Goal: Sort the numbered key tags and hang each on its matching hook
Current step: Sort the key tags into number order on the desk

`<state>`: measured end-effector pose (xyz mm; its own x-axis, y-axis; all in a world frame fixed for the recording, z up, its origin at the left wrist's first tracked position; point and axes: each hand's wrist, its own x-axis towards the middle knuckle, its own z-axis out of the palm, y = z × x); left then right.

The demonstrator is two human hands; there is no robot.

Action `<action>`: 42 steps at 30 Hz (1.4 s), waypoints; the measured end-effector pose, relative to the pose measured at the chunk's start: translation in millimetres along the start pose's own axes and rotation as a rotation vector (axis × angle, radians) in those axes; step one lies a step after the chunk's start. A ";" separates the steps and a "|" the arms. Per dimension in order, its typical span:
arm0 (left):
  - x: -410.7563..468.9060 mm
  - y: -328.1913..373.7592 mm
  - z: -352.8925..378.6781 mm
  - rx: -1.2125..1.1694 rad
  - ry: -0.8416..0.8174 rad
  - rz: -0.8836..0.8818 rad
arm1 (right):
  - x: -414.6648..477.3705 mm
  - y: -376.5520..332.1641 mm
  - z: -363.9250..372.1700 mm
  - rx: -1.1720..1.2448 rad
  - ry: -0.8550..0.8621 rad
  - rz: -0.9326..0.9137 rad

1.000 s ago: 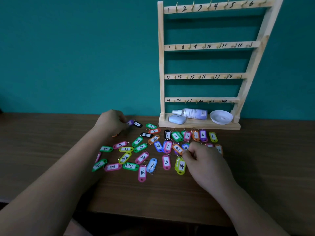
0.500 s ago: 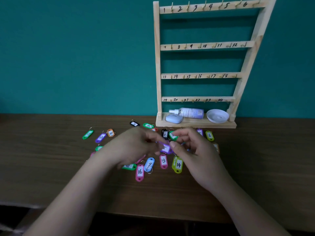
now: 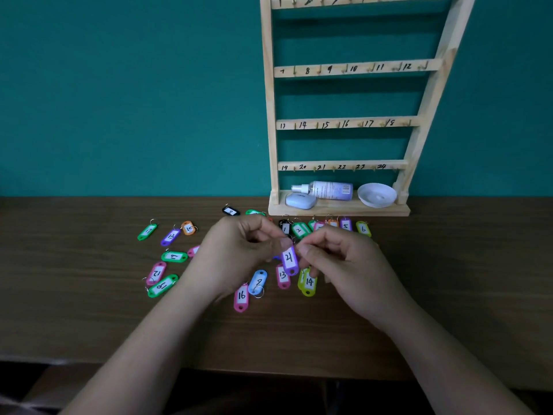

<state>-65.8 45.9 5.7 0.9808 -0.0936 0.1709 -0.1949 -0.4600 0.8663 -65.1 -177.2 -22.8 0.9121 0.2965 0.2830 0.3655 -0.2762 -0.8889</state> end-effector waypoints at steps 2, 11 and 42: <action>-1.5 0.3 2.7 -0.016 0.011 0.009 | -0.2 -0.7 -0.1 0.021 0.004 0.017; -3.0 -1.8 11.9 0.019 0.012 0.051 | -3.7 -2.9 1.8 -0.035 0.012 0.039; 26.8 -58.8 -20.3 0.447 0.071 0.093 | -2.1 13.7 17.4 -0.310 0.056 -0.040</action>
<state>-28.0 88.4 -31.1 0.9540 -0.0990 0.2831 -0.2485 -0.7894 0.5614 -65.2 -165.7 -41.8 0.9014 0.2643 0.3430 0.4330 -0.5329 -0.7270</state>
